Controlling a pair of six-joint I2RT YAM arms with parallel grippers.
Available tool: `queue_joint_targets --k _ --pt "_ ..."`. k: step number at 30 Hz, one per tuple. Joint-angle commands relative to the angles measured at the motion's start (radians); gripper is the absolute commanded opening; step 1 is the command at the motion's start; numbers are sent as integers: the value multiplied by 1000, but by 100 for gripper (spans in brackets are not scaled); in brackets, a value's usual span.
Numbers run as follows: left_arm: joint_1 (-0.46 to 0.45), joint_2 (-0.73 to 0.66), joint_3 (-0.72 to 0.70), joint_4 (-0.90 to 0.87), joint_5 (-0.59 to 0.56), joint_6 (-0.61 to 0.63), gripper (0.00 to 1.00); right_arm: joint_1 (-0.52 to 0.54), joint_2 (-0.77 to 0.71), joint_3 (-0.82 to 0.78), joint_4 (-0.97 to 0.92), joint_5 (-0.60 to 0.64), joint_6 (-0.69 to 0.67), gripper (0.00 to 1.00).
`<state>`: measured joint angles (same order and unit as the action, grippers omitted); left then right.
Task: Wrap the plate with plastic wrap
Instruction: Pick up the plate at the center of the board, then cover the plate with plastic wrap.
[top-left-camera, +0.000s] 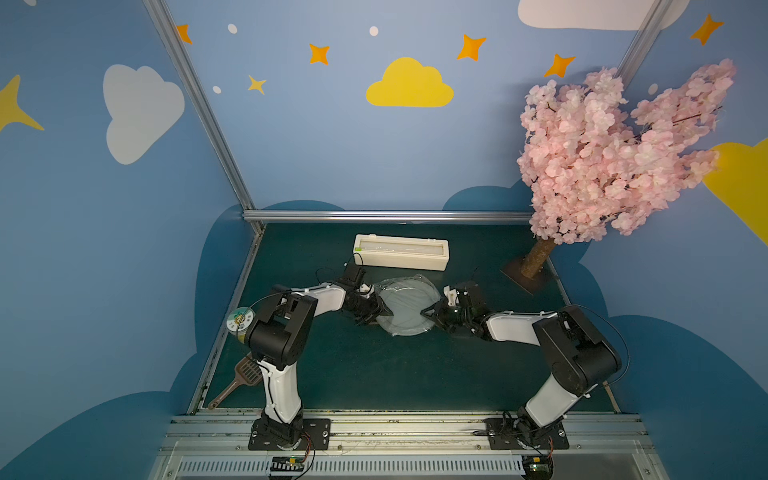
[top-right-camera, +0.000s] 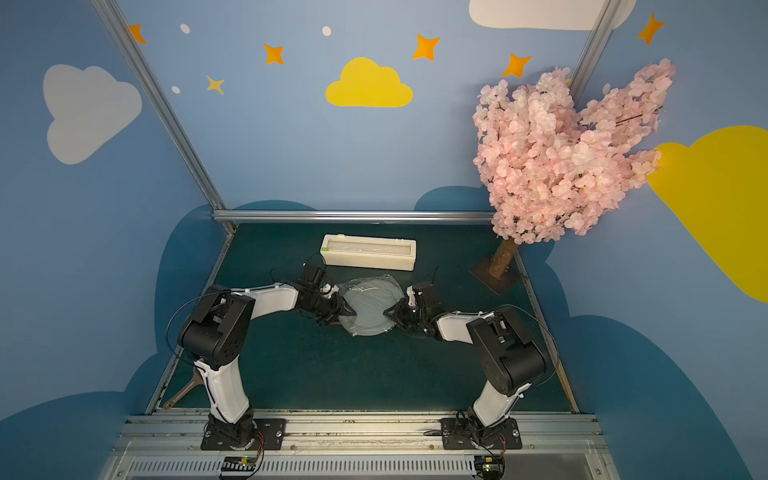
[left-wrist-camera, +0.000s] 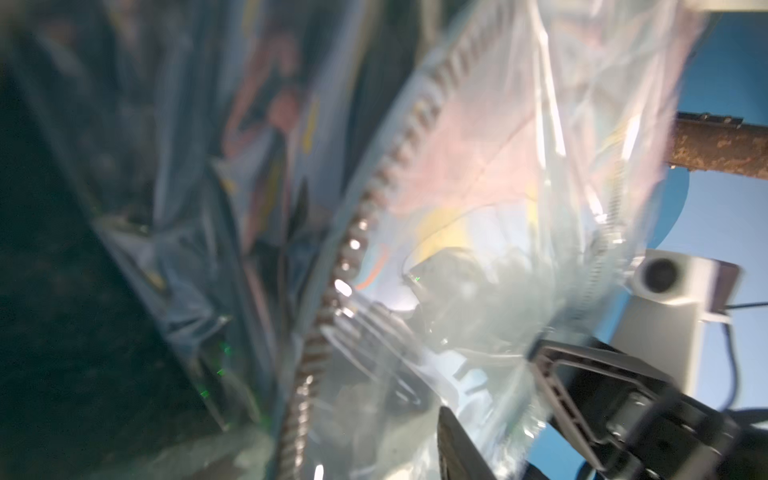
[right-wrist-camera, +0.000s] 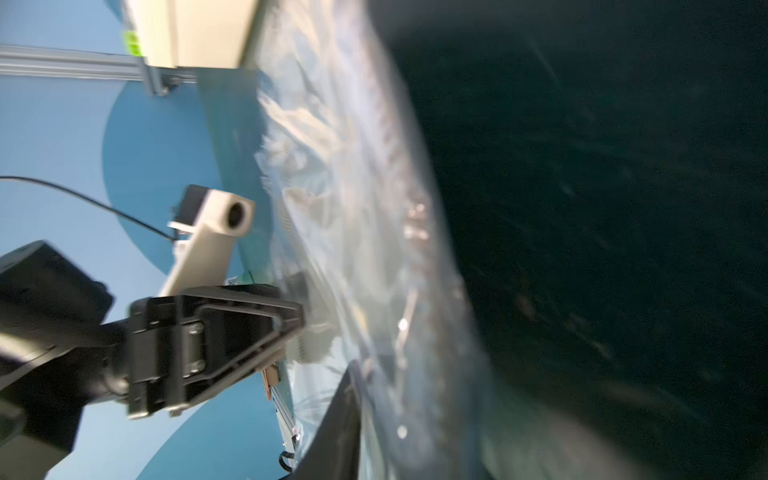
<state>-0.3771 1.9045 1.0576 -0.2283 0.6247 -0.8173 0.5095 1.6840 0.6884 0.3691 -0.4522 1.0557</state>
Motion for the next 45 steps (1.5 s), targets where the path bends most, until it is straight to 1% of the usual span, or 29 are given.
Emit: queue_joint_targets --k 1,4,6,11,14,16,20,25,30,36,39,41,45 --pt "-33 -2 1 17 21 5 47 31 -9 5 -36 -40 -74 11" --pt "-19 -42 26 -56 -15 47 49 10 -54 14 -98 -45 -120 3" --pt "0 -75 43 -106 -35 72 51 -10 -81 17 -123 -57 -136 0" --pt "88 -169 61 -168 -16 111 52 -68 -129 31 -158 -132 -181 0" --pt "149 -229 61 -148 22 128 53 -109 -148 40 -191 -192 -241 0" --pt "177 -246 63 -105 72 137 54 -137 -155 42 -197 -249 -274 0" --pt "208 -218 77 -65 136 144 54 -181 -184 27 -138 -333 -271 0" --pt "216 -166 58 35 202 76 51 -203 -214 16 -18 -424 -209 0" --pt "216 -135 53 124 228 9 51 -201 -226 14 40 -461 -172 0" --pt "218 -121 54 128 189 11 51 -201 -234 5 81 -469 -136 0" --pt "220 -106 54 147 180 -4 49 -201 -231 4 107 -478 -118 0" --pt "221 -96 54 156 165 -15 44 -201 -233 1 130 -480 -101 0" --pt "218 -76 48 185 153 -39 23 -197 -236 -3 177 -485 -67 0"
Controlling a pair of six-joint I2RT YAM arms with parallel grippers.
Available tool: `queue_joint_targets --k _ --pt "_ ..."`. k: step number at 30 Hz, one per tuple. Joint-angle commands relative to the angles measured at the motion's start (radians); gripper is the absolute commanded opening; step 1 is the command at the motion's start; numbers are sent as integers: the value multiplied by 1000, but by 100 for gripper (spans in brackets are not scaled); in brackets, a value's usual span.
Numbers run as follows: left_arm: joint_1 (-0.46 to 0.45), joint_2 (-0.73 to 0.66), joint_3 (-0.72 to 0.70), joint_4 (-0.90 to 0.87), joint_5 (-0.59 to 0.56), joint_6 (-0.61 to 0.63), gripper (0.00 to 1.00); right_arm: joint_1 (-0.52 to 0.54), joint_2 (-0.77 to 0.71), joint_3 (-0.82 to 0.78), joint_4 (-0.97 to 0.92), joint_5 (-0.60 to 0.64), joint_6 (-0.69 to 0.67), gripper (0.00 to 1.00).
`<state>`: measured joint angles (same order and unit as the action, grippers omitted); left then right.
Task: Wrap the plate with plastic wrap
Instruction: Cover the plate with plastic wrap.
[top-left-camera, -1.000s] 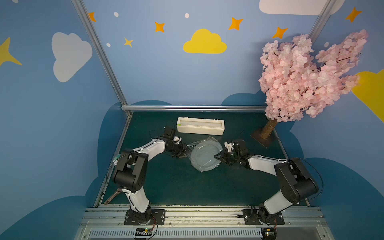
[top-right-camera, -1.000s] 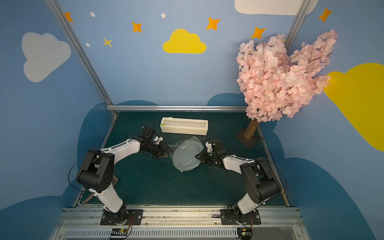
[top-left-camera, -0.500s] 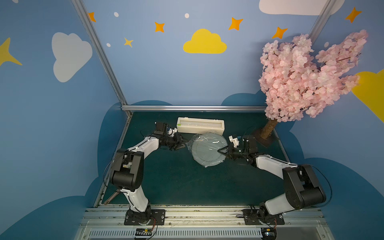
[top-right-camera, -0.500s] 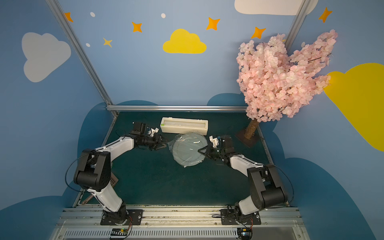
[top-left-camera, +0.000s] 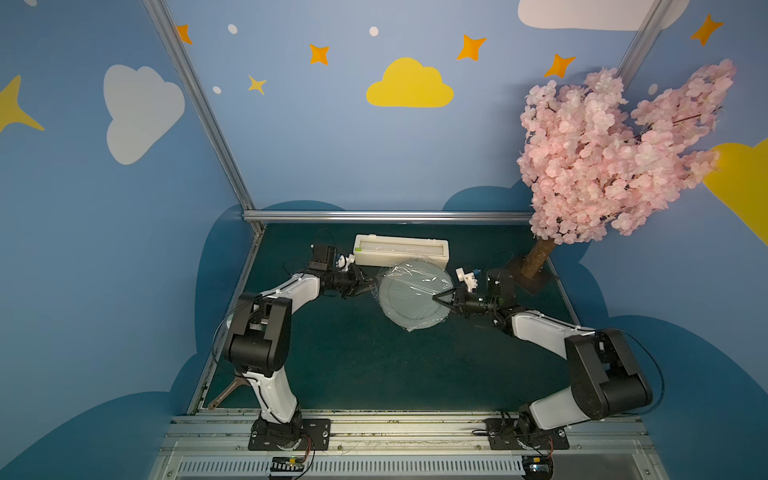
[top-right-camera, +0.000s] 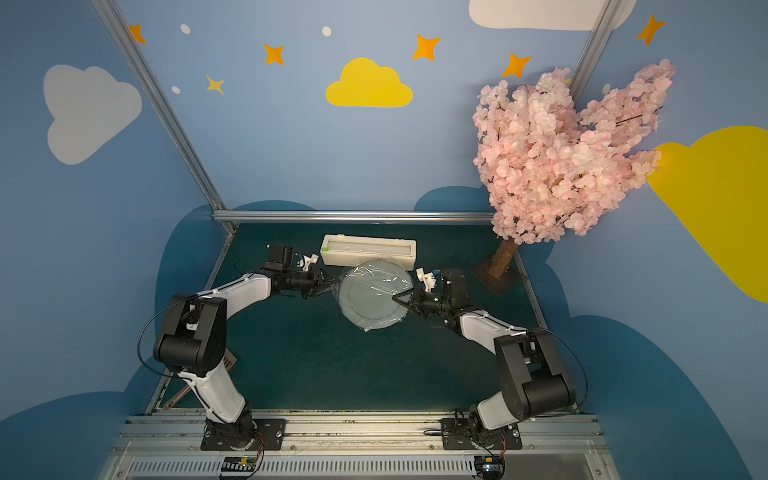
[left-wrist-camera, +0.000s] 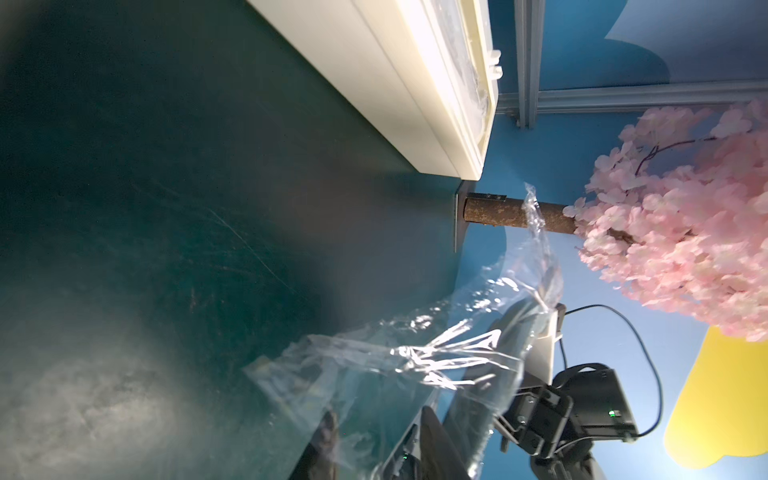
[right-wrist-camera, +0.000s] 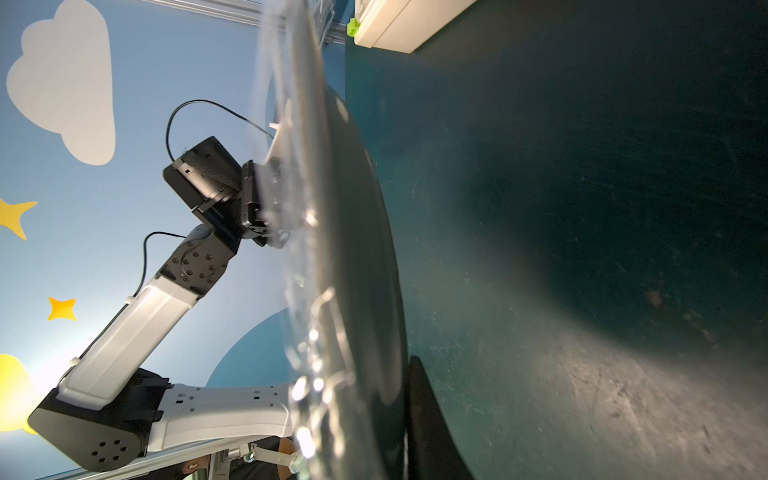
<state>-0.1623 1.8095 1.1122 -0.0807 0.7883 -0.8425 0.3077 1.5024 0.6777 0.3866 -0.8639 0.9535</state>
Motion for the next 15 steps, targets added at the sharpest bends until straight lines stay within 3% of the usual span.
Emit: queue_joint_targets --k 1,10,15 --pt "2 22 -8 48 -9 -23 20 9 -54 10 164 -74 38 0" --pt "-49 17 -21 93 -22 -64 4 26 -29 28 210 -58 69 0" --pt "-98 35 -44 166 -20 -110 3 26 -9 33 254 -38 97 0"
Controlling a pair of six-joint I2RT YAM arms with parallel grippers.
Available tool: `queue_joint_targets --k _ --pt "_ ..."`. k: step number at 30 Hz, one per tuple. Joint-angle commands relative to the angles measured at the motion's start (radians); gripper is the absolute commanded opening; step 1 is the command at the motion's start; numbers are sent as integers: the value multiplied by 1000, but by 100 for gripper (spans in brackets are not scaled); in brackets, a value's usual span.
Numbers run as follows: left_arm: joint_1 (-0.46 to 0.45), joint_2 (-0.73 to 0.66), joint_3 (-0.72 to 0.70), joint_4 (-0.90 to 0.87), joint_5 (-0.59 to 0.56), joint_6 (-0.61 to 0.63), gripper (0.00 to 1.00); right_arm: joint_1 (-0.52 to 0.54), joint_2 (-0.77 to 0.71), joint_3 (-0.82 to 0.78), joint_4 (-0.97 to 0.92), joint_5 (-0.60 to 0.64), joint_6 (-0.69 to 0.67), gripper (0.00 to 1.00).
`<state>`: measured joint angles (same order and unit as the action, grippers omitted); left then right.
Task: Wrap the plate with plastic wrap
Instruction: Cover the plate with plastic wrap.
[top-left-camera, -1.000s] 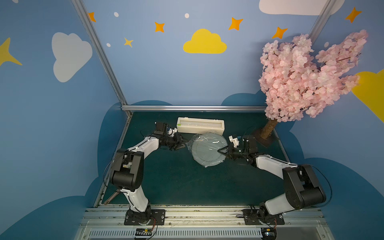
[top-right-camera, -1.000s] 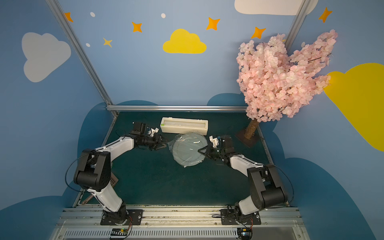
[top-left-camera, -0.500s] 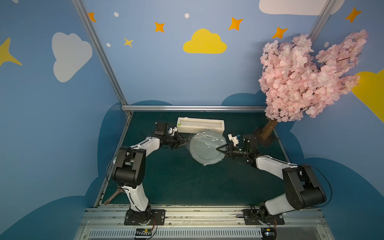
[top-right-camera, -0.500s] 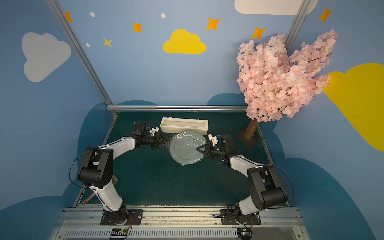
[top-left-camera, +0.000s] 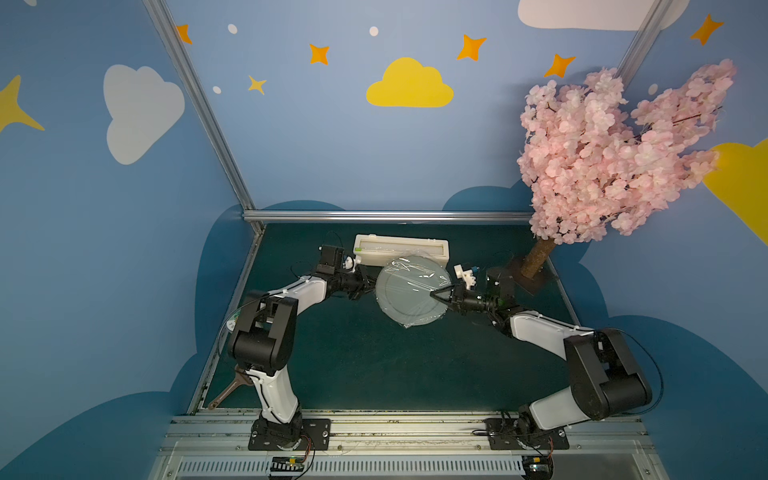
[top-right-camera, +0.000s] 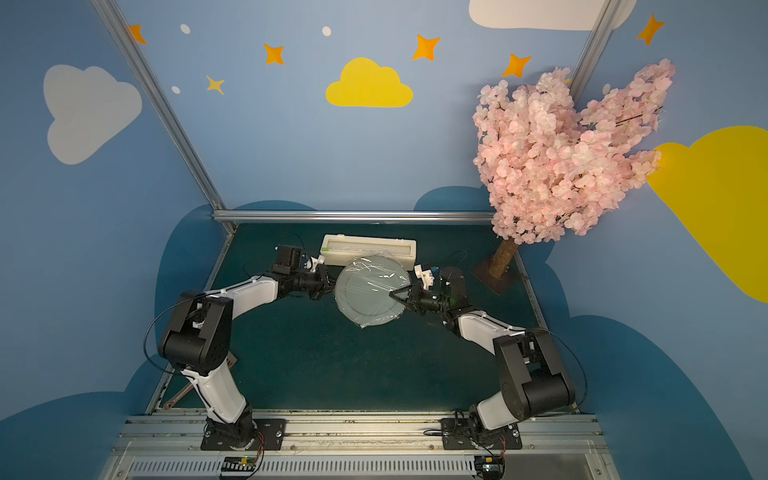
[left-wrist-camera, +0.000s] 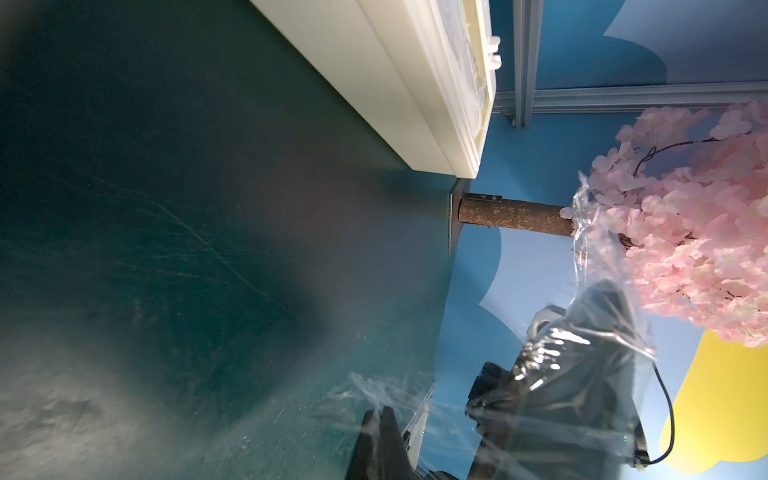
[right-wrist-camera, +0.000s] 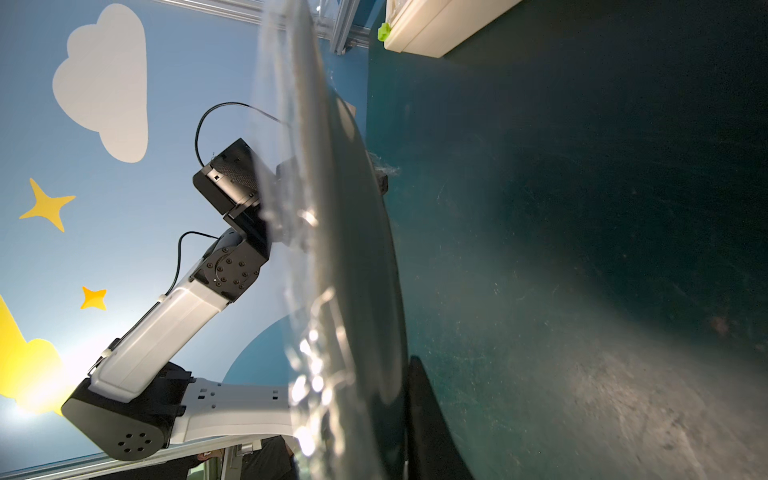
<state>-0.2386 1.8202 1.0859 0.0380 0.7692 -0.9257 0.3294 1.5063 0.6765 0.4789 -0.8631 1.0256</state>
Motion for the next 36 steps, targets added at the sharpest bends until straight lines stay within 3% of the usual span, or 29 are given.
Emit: queue_joint_targets --k 1,8,10,15,18,22,28,36 --pt "-30 30 -24 64 0 -37 3 3 -10 37 166 -36 27 0" --pt "-39 33 -92 186 40 -109 4 2 0 35 175 -30 30 0" --pt "-10 6 -110 142 25 -79 12 -1 -8 28 169 -28 25 0" --pt "90 -62 -80 -183 -83 99 50 -4 -29 15 90 -18 -31 0" --pt "125 -98 -46 -309 -145 176 58 -4 -27 15 71 -17 -47 0" --pt "137 -148 -18 -327 -162 232 61 -1 -17 16 69 -17 -50 0" --pt "116 -149 -26 -97 28 211 60 14 -5 26 67 -21 -53 0" --pt "59 -84 -29 67 126 160 57 37 2 42 60 -19 -58 0"
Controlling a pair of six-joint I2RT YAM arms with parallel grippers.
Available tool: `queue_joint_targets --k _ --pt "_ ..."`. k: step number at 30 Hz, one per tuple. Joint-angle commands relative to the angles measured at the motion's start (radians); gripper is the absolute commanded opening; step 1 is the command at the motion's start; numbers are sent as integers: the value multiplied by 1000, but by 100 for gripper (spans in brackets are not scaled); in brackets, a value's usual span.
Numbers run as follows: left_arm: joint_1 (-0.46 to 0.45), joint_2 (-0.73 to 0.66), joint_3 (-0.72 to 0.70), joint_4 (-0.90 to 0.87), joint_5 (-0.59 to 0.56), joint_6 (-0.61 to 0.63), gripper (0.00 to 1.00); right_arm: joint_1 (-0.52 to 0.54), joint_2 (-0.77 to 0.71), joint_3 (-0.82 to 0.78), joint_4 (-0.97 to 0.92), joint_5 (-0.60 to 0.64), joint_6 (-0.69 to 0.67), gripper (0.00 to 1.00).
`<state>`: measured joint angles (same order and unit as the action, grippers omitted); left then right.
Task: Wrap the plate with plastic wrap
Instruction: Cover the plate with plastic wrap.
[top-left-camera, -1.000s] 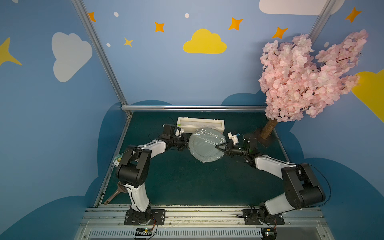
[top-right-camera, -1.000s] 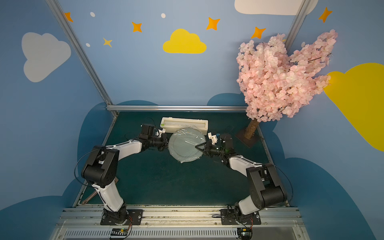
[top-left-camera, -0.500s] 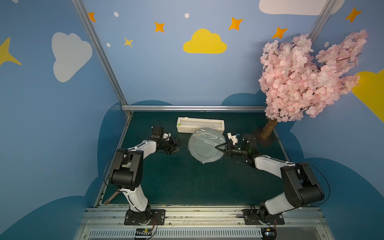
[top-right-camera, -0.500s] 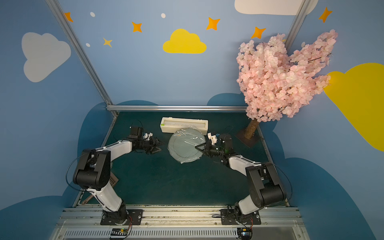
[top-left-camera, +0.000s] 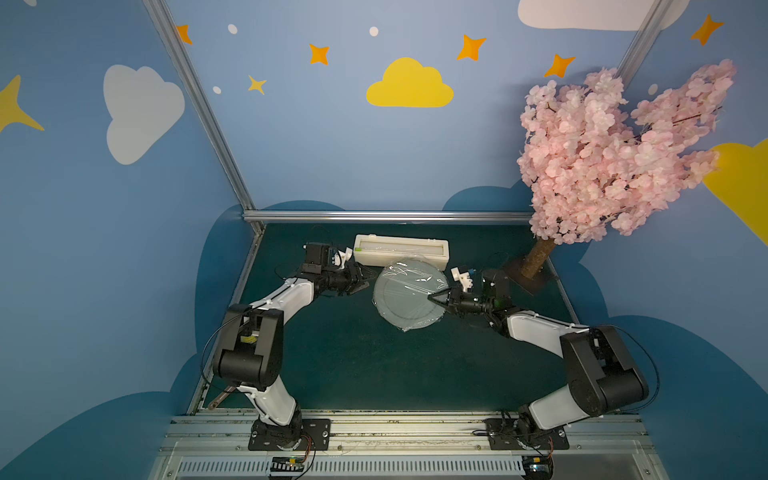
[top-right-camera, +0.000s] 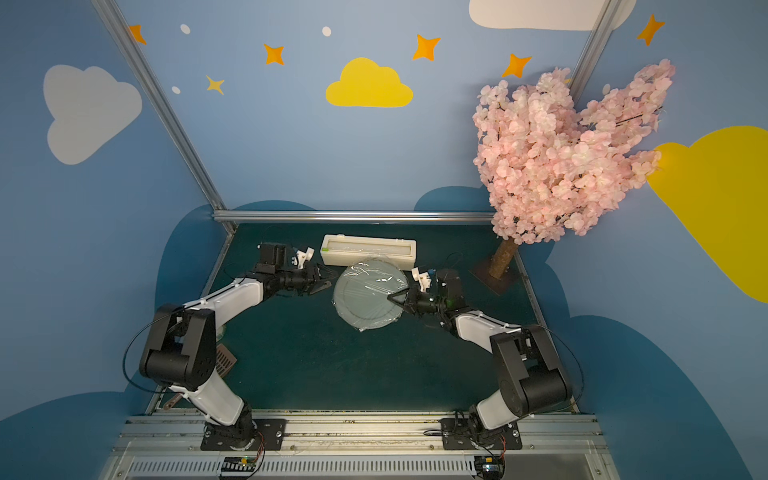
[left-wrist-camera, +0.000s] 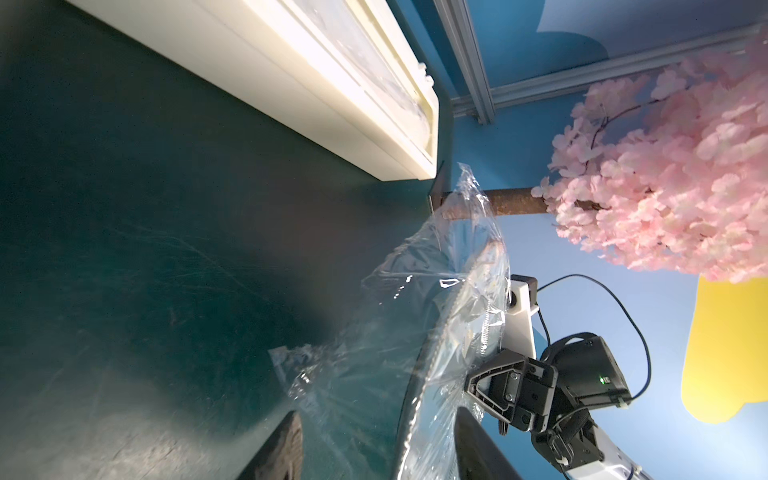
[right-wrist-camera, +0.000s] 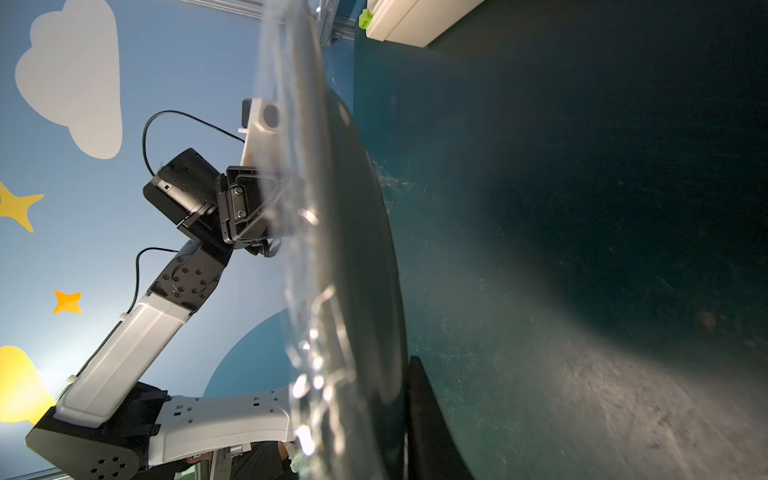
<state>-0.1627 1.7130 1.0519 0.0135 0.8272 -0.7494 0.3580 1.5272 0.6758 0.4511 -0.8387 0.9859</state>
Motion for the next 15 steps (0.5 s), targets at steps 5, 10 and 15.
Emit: queue_joint_targets --k 5,10,15 --pt "-70 74 5 159 100 -60 52 16 -7 60 89 -42 -15 0" --pt "-100 90 -27 278 118 -143 42 24 17 83 108 -37 -3 0" --pt "-107 81 -44 347 124 -196 33 39 62 109 135 -30 14 0"
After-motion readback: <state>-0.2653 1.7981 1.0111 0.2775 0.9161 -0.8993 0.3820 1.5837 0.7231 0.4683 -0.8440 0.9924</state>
